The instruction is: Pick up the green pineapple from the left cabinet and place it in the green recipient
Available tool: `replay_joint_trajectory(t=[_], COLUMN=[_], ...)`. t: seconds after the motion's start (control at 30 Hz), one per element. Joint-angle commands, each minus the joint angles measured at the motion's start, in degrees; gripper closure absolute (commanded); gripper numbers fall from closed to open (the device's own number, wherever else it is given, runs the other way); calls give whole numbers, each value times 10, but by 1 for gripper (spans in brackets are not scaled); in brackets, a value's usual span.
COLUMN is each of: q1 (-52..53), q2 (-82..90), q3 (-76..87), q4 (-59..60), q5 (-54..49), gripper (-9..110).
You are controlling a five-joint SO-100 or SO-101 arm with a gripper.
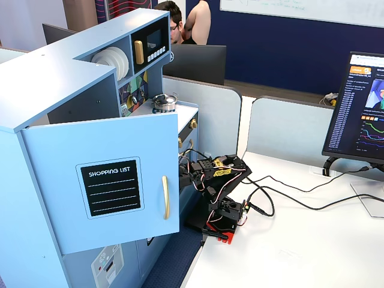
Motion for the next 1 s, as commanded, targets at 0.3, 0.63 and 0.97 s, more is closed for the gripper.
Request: replay_joint_trajectory(t=[0.3,0.63,0.97], q1=[25,19,40], q2=[-190,-308,-429], q3=[-156,-243,-341], q4=[-87,-113,-139], q5=[-6,-15,-18], gripper=[47,48,49])
